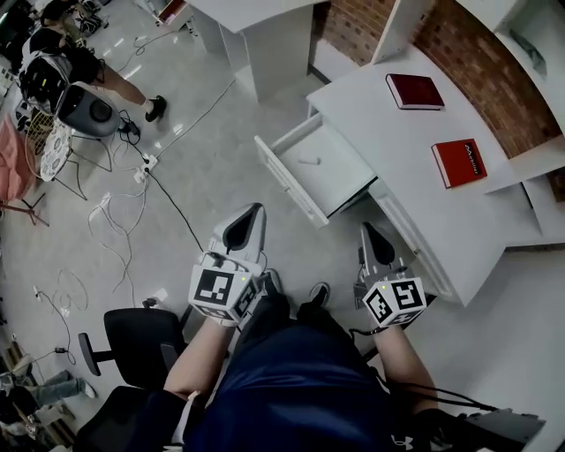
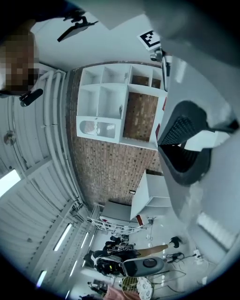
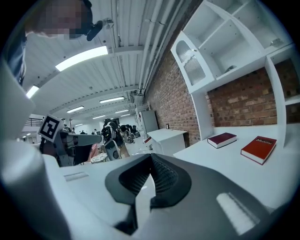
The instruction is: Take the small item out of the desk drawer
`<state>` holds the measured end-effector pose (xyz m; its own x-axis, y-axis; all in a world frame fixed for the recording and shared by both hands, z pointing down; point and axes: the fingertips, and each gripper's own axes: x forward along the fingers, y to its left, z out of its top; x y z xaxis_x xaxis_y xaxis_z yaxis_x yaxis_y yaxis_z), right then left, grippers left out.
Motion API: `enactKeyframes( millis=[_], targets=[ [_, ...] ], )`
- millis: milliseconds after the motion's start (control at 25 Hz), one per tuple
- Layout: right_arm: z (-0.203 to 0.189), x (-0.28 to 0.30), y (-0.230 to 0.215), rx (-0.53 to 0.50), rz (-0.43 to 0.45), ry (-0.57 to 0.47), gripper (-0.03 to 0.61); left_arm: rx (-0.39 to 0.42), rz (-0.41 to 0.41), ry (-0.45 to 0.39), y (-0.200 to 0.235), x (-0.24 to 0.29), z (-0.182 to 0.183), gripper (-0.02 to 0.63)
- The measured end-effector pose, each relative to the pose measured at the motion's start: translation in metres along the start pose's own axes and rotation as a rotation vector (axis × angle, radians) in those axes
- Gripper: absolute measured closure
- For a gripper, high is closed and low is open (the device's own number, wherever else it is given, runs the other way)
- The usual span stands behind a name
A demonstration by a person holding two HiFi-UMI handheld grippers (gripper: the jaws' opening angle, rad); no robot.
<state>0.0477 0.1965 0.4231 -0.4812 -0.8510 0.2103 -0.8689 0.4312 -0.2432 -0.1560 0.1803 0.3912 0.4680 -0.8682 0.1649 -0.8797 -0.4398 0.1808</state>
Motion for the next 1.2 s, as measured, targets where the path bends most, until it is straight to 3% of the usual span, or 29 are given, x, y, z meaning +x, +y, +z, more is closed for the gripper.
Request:
enactKeyframes(
  millis=[320, 600, 880, 1200],
  targets=[
    [0.042, 0.021, 0.042, -0.115, -0.064, -0.082, 0.575, 0.009, -0.044, -0.094, 0.054, -0.010, 0.033, 0.611],
    [0.061, 0.026, 0.045, -0.151, -0.152, -0.118, 0.575, -0.011, -0.078, -0.099, 0.082, -0.008, 0.039, 0.611],
    [0.060, 0.046, 0.041, -0.134, -0.143, -0.113, 0.575, -0.007, -0.080, -0.084, 0.092, 0.007, 0.037, 0.611],
    [0.062, 0.097, 0.011, -0.080, -0.083, -0.116, 0.575, 0.044, -0.024, -0.057, 0.108, 0.041, 0.048, 0.611]
  ],
)
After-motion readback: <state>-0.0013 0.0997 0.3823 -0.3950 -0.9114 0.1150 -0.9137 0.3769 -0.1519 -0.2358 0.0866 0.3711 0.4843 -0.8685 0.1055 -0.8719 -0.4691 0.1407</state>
